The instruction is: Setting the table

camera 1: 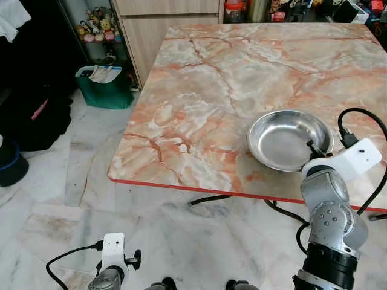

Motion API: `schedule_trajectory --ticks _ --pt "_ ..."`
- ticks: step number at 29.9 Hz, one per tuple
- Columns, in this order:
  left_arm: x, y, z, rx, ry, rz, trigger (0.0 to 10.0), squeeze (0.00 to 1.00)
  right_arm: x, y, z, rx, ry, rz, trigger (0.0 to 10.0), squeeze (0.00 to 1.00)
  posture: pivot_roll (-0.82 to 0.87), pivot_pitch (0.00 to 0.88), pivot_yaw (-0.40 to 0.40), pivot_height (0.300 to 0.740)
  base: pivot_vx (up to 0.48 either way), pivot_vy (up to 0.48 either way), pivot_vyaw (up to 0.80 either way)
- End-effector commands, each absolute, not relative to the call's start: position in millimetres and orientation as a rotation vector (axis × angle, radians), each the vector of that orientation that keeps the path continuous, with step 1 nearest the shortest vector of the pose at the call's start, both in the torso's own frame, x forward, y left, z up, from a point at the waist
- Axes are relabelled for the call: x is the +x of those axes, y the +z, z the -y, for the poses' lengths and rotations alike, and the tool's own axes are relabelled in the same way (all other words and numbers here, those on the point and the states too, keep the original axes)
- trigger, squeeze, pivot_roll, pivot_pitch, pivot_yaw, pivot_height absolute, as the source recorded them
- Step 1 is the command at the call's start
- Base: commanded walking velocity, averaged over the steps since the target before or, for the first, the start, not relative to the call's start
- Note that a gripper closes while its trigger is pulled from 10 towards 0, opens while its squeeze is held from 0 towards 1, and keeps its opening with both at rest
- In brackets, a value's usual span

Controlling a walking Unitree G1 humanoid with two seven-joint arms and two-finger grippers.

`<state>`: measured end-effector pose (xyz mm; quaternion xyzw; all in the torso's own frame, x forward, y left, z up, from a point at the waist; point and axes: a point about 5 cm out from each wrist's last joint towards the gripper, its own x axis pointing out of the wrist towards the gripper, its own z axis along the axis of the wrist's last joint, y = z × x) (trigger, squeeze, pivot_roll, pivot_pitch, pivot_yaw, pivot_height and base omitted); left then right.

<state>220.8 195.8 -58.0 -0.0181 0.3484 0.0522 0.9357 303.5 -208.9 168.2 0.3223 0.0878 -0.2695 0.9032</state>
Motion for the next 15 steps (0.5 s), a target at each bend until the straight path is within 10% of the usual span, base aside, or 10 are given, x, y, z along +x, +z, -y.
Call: schedule_trajectory --ticks 1,15 --pt "209.6 -64.5 -201.7 -0.014 0.106 -0.759 10.0 0.00 301.4 165.5 208.5 0.678 -0.566 -0.190 10.0 0.00 -0.09 0.182 0.069 0.740 0.000 0.000 0.00" --pt "207.5 -65.9 -201.2 -0.012 0.103 -0.768 10.0 0.00 298.5 146.2 209.2 0.701 -0.617 -0.248 10.0 0.00 -0.10 0.183 0.071 0.740 0.000 0.000 0.00"
